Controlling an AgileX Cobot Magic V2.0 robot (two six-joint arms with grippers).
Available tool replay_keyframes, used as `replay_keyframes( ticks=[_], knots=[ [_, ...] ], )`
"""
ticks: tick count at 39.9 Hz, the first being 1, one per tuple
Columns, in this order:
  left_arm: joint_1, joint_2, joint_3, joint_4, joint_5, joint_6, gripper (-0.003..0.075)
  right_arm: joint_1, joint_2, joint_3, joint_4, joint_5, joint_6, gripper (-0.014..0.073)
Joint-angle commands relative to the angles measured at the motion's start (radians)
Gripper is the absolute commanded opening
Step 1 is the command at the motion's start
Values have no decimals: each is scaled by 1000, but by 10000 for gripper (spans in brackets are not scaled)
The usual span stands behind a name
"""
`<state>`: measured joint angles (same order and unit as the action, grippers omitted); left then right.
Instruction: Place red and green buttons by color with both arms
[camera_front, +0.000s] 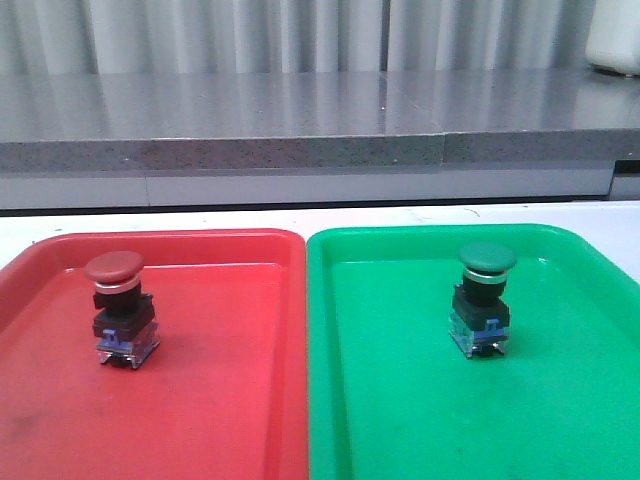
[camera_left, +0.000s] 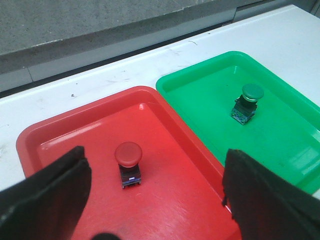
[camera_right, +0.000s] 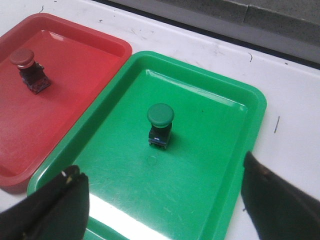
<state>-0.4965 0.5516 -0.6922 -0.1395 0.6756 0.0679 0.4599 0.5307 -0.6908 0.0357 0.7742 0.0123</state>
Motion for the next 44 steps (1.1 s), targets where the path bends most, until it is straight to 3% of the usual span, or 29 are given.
replay_keyframes(
  ticks=[1, 6, 10, 17, 20, 22, 38, 44],
  knots=[
    [-8, 1, -26, -8, -71, -6, 533, -5, -1, -23, -4, -66, 1, 609],
    [-8, 1, -26, -8, -71, -6, 533, -5, -1, -23, -4, -66, 1, 448],
    [-8, 1, -26, -8, -71, -6, 488, -5, -1, -23, -4, -67, 1, 247],
    [-8, 1, -26, -8, -71, -6, 167, -5, -1, -23, -4, -67, 1, -74],
    [-8, 1, -26, -8, -71, -6, 27, -5, -1, -23, -4, -67, 1, -69],
    [-8, 1, -26, -8, -71, -6, -18, -5, -1, -23, -4, -67, 1, -70],
    [-8, 1, -23, -8, -75, -6, -20, -5, -1, -23, -4, -67, 1, -70],
    [-8, -81, 76, -10, -203, -6, -20, -5, -1, -23, -4, -65, 1, -70]
  ],
)
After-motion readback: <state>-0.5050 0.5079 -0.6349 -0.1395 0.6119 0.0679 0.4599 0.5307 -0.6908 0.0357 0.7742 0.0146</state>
